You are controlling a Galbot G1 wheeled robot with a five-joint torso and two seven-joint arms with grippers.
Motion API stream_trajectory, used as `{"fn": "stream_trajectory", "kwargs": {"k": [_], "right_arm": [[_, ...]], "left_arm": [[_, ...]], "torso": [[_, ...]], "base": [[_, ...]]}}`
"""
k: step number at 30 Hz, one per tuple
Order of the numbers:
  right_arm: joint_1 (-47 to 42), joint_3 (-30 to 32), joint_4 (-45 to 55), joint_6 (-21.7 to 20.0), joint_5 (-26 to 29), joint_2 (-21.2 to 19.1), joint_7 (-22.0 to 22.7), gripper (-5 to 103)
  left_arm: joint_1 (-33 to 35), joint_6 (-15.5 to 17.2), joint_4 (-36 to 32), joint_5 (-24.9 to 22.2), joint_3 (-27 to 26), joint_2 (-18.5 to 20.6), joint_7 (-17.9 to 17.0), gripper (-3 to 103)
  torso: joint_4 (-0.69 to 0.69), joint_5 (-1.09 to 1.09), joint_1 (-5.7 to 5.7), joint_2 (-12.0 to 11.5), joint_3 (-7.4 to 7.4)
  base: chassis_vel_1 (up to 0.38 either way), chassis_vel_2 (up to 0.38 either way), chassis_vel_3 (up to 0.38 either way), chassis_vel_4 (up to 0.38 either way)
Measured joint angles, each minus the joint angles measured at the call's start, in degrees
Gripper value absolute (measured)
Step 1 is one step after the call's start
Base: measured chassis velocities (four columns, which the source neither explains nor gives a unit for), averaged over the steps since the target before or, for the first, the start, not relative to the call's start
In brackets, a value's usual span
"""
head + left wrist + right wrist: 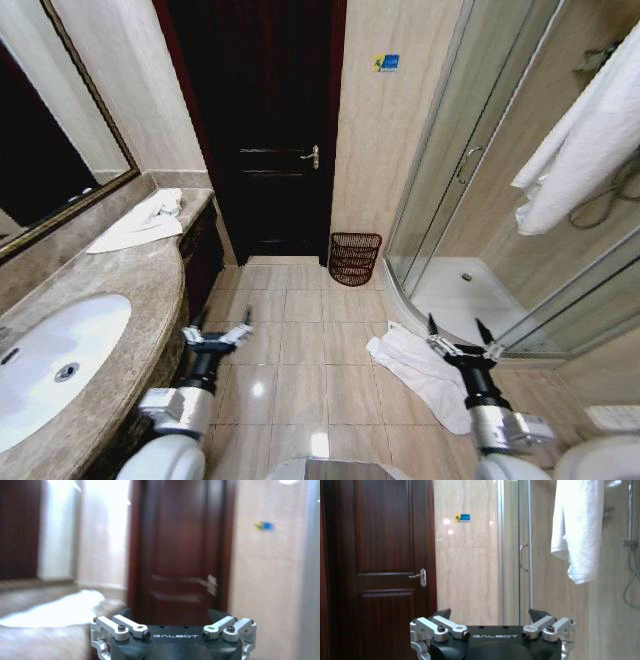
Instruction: Discard the used towel into the hamper.
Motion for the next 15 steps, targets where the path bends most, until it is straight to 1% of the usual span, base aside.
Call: {"fn": "stream_trajectory", "kwargs": {"k": [1,3,4,8,10,11,12,13,15], "right_arm": [[0.0,0.0,0.0,0.0,0.0,0.0,0.0,100],[0.27,0.21,-0.55,-0.14,0.86,-0.55,-1.05,100],[0.4,0.22,-0.89,-0.24,1.3,-0.9,-1.65,100],[1.38,-0.33,-2.37,-0.68,2.13,-2.25,-2.59,100],[1.79,-0.56,-2.84,-0.75,2.18,-2.63,-2.74,100],[2.35,-0.94,-3.4,-0.92,2.21,-3.11,-2.9,100],[3.09,-1.56,-4.19,-1.33,2.37,-3.85,-3.31,100],[3.73,-2.15,-4.75,-1.45,2.55,-4.52,-3.69,100],[4.01,-2.51,-5.05,-1.51,2.56,-4.88,-3.83,100]], "left_arm": [[0.0,0.0,0.0,0.0,0.0,0.0,0.0,100],[-0.81,-2.3,0.83,-1.46,-1.73,1.6,-2.47,100],[-0.97,-2.79,1.04,-1.81,-2.08,1.92,-3.0,100],[-1.06,-3.02,1.14,-1.95,-2.24,2.05,-3.24,100],[-1.44,-2.9,1.39,-2.15,-2.23,2.39,-3.32,100],[-2.48,-2.14,2.05,-2.56,-1.95,3.29,-3.44,100],[-5.28,0.14,3.65,-3.38,-1.15,5.43,-3.51,100],[-6.65,1.1,4.25,-3.74,-0.81,6.35,-3.51,100],[-7.18,1.69,4.52,-3.84,-0.63,6.64,-3.43,100]], "torso": [[0.0,0.0,0.0,0.0,0.0],[0.0,0.0,0.0,0.0,0.0],[0.0,-0.01,0.0,0.0,0.0],[0.0,0.01,0.0,0.0,0.0],[0.02,0.01,0.0,0.0,0.0],[0.04,0.03,-0.01,0.0,0.0],[0.0,0.0,-0.01,0.0,0.0],[-0.05,-0.03,0.01,0.0,0.0],[-0.02,0.01,0.0,-0.01,0.0]], "base": [[0.0,0.0,0.0,0.0],[0.0,0.0,0.0,0.0],[0.0,0.0,0.0,0.0],[0.0,0.0,0.0,0.0],[0.0,0.0,0.0,0.0],[0.0,0.0,0.0,0.0],[0.0,0.0,0.0,0.0],[0.0,0.0,0.0,0.0],[0.0,0.0,0.0,0.0]]}}
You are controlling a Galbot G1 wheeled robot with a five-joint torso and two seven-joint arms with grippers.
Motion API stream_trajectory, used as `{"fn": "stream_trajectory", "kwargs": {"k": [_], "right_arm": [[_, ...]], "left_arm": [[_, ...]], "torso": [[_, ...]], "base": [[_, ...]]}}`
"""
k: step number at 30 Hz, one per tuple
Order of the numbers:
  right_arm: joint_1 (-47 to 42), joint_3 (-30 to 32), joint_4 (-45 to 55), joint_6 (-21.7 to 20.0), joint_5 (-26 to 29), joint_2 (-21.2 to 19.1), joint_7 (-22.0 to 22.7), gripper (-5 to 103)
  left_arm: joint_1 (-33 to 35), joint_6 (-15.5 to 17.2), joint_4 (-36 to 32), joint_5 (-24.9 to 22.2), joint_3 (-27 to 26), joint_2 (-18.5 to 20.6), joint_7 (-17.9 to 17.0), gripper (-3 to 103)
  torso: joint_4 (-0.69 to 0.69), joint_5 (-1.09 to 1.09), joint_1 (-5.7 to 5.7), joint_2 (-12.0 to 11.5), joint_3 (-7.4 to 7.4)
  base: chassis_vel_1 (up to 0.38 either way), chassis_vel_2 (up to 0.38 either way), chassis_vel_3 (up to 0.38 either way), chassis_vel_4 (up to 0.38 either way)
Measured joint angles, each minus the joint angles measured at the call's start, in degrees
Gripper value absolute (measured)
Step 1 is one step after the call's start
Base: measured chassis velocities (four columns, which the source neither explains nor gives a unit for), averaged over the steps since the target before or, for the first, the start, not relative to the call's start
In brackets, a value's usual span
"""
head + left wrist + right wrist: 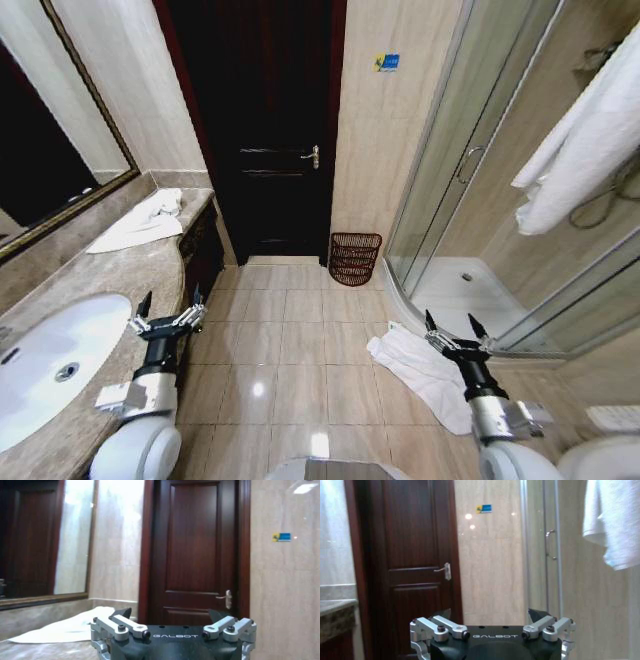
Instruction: Discard the used towel into the hamper.
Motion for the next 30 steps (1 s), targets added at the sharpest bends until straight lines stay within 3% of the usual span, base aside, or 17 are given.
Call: {"fn": "stream_trajectory", "kwargs": {"k": [2,6,10,13,18,24,30], "right_arm": [[0.91,-1.32,-0.8,-0.95,-0.3,-0.99,0.14,100],[1.69,-2.43,-1.38,-2.1,-0.96,-1.12,0.79,100],[1.69,-3.53,-0.64,-4.94,-0.76,-1.14,1.3,100],[2.09,-4.54,-1.45,-5.97,-1.43,-1.19,1.45,100],[3.48,-5.23,-4.38,-3.84,-4.27,1.95,0.87,100],[4.79,-4.88,-5.39,-3.46,-4.67,2.4,0.66,100],[4.87,-3.95,-1.45,-5.87,-4.87,3.63,1.33,100]], "left_arm": [[-2.12,2.55,2.75,1.5,1.14,0.9,3.12,100],[-3.78,3.24,4.96,4.12,2.35,0.85,5.83,100],[-4.45,6.95,3.67,3.42,3.25,-0.81,5.96,100],[-4.53,7.86,3.5,3.56,3.31,-2.15,5.81,100],[-3.88,8.11,3.54,4.2,3.0,-3.35,5.91,100],[-3.94,7.4,4.23,5.38,2.4,-4.29,6.31,100],[-2.75,7.18,3.0,9.28,2.63,-3.89,6.58,100]], "torso": [[0.03,-0.04,0.0,0.0,0.0],[0.03,0.01,0.0,0.0,0.0],[0.02,0.02,-0.01,0.0,0.0],[0.02,-0.01,-0.01,0.0,-0.01],[0.03,0.02,-0.01,0.0,0.0],[0.02,0.01,-0.01,0.0,0.0],[0.02,0.0,-0.01,0.02,-0.01]], "base": [[0.0,0.0,0.0,0.0],[0.0,0.0,0.0,0.0],[0.0,0.0,0.0,0.0],[0.0,0.0,0.0,0.0],[0.0,0.0,0.0,0.0],[0.0,0.0,0.0,0.0],[0.0,0.0,0.0,0.0]]}}
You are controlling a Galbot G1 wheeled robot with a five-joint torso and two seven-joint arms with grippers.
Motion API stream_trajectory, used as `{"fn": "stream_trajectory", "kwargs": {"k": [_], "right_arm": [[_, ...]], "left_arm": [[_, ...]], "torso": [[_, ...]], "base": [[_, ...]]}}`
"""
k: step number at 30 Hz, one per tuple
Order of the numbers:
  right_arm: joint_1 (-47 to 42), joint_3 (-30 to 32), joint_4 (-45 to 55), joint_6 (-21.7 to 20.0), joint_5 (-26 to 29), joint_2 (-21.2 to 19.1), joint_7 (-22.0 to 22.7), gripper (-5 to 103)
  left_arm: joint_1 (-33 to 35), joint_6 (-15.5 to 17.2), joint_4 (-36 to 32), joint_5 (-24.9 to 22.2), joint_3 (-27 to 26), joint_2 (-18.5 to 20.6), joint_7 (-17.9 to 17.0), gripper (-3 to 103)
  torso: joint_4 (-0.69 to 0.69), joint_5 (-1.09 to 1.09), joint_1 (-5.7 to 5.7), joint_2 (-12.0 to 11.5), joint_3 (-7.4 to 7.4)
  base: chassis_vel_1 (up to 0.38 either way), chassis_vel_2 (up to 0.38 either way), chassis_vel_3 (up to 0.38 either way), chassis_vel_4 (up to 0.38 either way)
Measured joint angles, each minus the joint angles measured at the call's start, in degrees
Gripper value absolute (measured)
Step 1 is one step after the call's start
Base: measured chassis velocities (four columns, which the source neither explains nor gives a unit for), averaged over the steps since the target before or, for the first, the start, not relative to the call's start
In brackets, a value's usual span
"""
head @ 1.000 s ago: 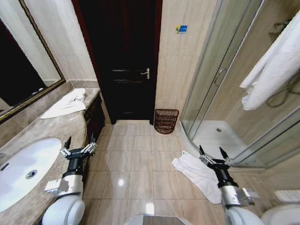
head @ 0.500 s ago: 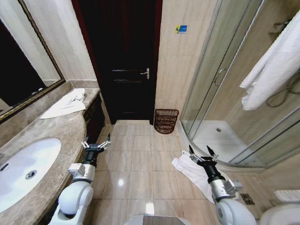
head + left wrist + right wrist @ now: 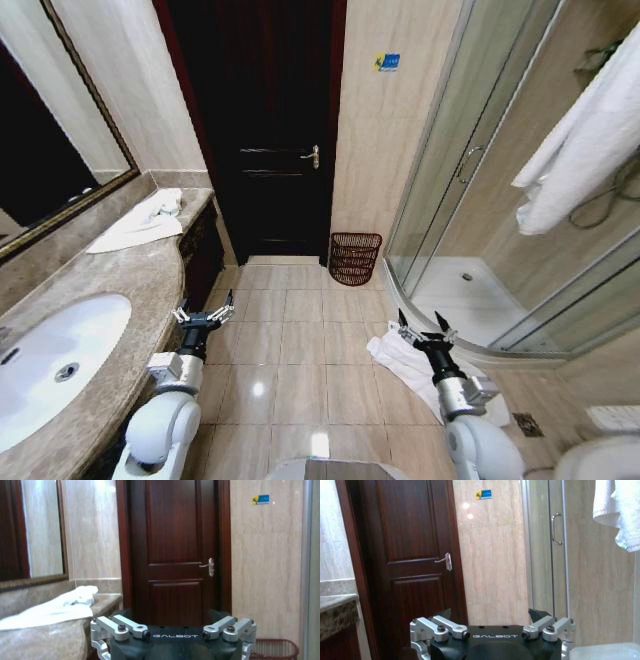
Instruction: Discard the used towel into the hamper.
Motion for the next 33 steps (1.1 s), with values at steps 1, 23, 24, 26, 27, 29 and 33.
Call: {"fn": "stream_trajectory", "kwargs": {"k": [1,23,24,26,27,29,33], "right_arm": [[0.0,0.0,0.0,0.0,0.0,0.0,0.0,100],[-0.38,-0.13,1.76,2.35,-1.36,0.09,-0.19,100],[-0.39,-0.2,1.65,2.51,-1.49,0.09,-0.31,100],[-0.38,-0.24,1.61,2.64,-1.57,0.07,-0.4,100],[-0.37,-0.23,1.62,2.7,-1.63,0.06,-0.45,100],[-0.39,-0.24,1.69,2.77,-1.69,0.02,-0.53,100],[-0.48,-0.23,1.7,3.04,-1.83,-0.03,-0.58,100]], "left_arm": [[0.0,0.0,0.0,0.0,0.0,0.0,0.0,100],[0.43,-1.14,-0.54,-1.17,0.17,0.29,0.26,100],[0.42,-1.37,-0.25,-1.14,0.24,0.14,0.26,100],[0.43,-1.52,-0.05,-1.12,0.32,0.04,0.26,100],[0.42,-1.66,0.11,-1.1,0.38,-0.03,0.26,100],[0.38,-2.01,0.47,-1.07,0.44,-0.13,0.26,100],[0.31,-2.58,0.9,-1.06,0.4,-0.01,0.26,100]], "torso": [[0.0,0.0,0.0,0.0,0.0],[0.01,0.0,0.0,0.0,0.0],[0.0,0.0,0.0,0.0,0.0],[0.0,0.0,0.0,0.0,0.0],[0.0,0.0,0.0,0.0,0.0],[0.0,0.0,-0.01,0.0,0.0],[0.0,0.01,0.0,0.0,0.0]], "base": [[0.0,0.0,0.0,0.0],[0.0,0.0,0.0,0.0],[0.0,0.0,0.0,0.0],[0.0,0.0,0.0,0.0],[0.0,0.0,0.0,0.0],[-0.039,0.048,0.057,-0.037],[-0.054,0.072,0.077,-0.068]]}}
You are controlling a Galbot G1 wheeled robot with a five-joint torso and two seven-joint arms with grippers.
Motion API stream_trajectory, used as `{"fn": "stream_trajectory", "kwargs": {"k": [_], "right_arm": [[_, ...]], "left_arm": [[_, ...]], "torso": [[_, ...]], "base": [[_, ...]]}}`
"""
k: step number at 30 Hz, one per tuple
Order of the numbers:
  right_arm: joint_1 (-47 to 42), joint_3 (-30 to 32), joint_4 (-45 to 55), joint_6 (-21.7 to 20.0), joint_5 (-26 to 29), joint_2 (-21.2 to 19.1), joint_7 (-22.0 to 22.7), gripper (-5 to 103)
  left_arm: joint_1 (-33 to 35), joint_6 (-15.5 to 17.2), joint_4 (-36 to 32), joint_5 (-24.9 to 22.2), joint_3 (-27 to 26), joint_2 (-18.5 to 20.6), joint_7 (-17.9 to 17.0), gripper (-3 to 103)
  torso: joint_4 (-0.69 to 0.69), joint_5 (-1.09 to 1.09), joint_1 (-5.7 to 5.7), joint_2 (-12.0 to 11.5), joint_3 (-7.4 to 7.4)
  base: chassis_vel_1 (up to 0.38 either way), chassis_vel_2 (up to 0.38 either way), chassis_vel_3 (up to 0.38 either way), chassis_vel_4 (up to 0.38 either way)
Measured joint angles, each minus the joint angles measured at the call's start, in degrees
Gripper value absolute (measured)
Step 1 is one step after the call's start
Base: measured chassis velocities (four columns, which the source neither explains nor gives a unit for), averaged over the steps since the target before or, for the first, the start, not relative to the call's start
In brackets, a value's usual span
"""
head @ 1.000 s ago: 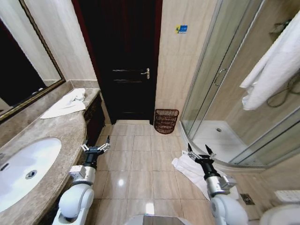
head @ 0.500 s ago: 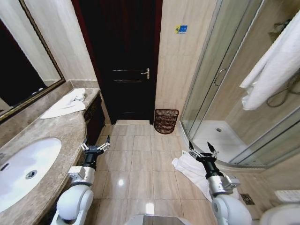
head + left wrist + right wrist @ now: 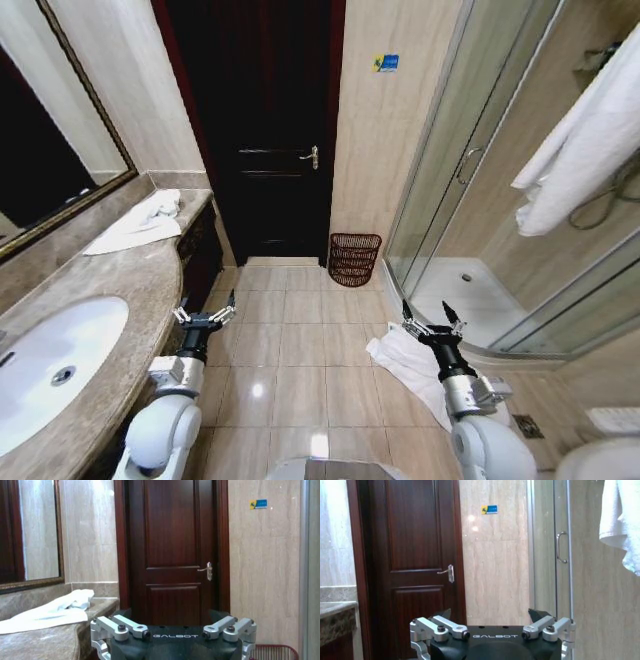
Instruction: Discard the used towel into the hamper.
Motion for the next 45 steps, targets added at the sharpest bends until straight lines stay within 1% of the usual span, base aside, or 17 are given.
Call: {"fn": "stream_trajectory", "kwargs": {"k": [11,13,30,34,45], "right_arm": [[-0.1,-0.5,-0.49,1.17,-1.95,0.46,-0.15,100],[0.02,-0.63,-0.64,1.2,-2.21,0.57,-0.16,100],[0.18,-0.65,-1.38,1.1,-2.21,0.41,-0.12,100],[0.32,-0.64,-1.76,1.11,-2.2,0.43,-0.07,100],[0.88,-0.64,-2.42,0.99,-2.25,0.11,-0.01,100]], "left_arm": [[-0.22,-0.88,0.55,-0.13,-0.21,0.5,-0.25,100],[-0.27,-1.52,1.01,-0.16,-0.24,0.54,-0.27,100],[-0.38,-2.94,2.75,-0.13,-0.2,0.26,-0.3,100],[-0.56,-3.75,3.21,-0.14,-0.34,0.4,-0.47,100],[-0.67,-3.81,3.59,-0.21,-0.33,0.68,-0.52,100]], "torso": [[0.0,0.0,0.01,-0.01,0.0],[0.0,0.0,0.01,-0.01,0.0],[0.0,0.0,0.0,-0.01,0.0],[0.0,0.0,0.01,-0.01,0.0],[0.0,0.0,0.0,-0.01,0.0]], "base": [[-0.077,0.08,0.076,-0.089],[-0.066,0.053,0.047,-0.076],[-0.053,0.073,0.078,-0.046],[-0.01,0.108,0.105,-0.008],[-0.004,0.112,0.107,-0.008]]}}
